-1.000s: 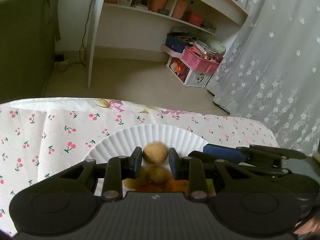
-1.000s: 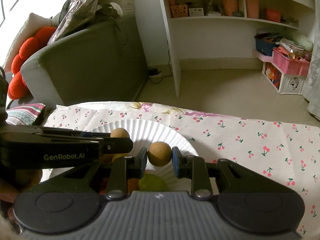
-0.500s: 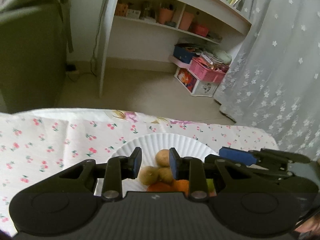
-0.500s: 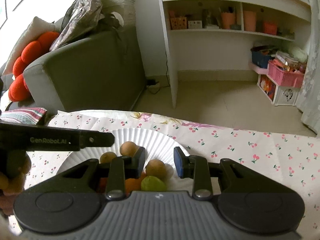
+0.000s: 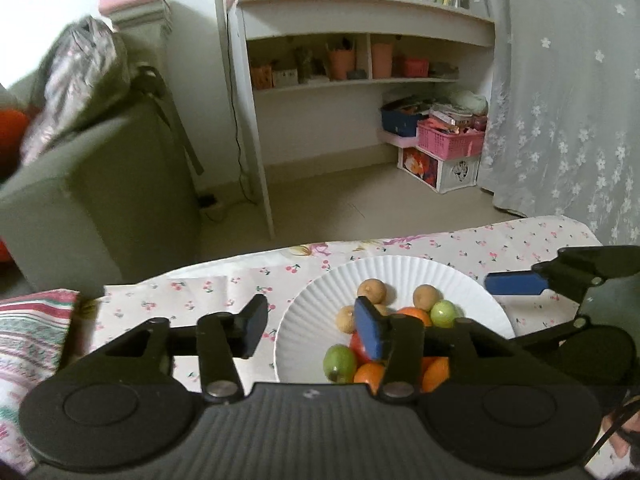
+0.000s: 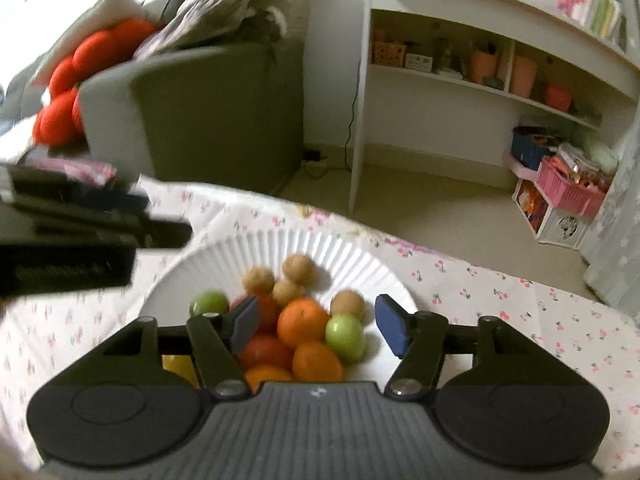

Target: Organize fruits

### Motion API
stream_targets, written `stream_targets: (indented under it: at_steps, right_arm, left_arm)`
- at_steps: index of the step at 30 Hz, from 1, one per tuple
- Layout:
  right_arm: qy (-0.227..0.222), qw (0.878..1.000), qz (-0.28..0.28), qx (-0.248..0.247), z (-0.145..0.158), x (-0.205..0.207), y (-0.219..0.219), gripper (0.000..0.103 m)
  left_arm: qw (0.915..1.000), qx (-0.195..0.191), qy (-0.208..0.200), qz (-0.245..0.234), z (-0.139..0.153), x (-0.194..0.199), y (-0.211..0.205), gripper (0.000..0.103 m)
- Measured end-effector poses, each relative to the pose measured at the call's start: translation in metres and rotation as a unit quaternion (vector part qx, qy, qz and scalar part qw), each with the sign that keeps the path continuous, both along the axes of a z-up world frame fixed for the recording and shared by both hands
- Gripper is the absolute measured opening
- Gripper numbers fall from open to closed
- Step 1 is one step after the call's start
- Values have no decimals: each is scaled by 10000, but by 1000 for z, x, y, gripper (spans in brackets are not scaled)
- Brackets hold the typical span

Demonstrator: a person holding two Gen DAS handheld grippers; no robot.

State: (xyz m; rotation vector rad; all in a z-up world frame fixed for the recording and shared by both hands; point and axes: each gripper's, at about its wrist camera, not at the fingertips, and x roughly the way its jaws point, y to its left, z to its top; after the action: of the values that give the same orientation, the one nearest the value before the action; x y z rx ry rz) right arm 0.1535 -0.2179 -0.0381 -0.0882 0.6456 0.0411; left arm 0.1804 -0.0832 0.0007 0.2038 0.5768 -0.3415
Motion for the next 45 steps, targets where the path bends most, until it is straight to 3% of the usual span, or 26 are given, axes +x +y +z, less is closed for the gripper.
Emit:
stream_targets:
  at_steps: [3, 9, 14, 19, 23, 31, 37, 45]
  right_arm:
    - [105, 9999, 82, -66, 9, -14, 5, 68]
    - [86, 9999, 25, -148, 29, -44, 25, 75]
    - [123, 9998, -103, -141, 40, -64, 35, 84]
    - [247, 9987, -402, 207, 55, -89, 42, 91]
    - [340, 9970, -645, 273, 60, -109, 50, 97]
    - [585, 9905, -1068, 646, 61, -136, 47, 103]
    - [771, 9875, -1211, 648, 55, -146, 50, 103]
    - [424, 9932, -1031, 326, 59, -153, 65, 103]
  left_arm:
    - [9999, -126, 26, 86, 2, -17, 7, 42]
    - [9992, 84, -279, 263, 11, -47, 10, 53]
    - [9965, -416, -214, 688, 27, -67, 35, 61]
    - [9946, -571, 2, 861, 33, -87, 48, 63]
    - [9945, -652, -63, 816, 40, -108, 55, 77]
    - [9958, -601, -177, 661, 43, -138, 57, 80]
    - [9959, -595, 76, 674, 37, -143, 62, 80]
    - [9952, -560, 11, 805, 38, -147, 68, 80]
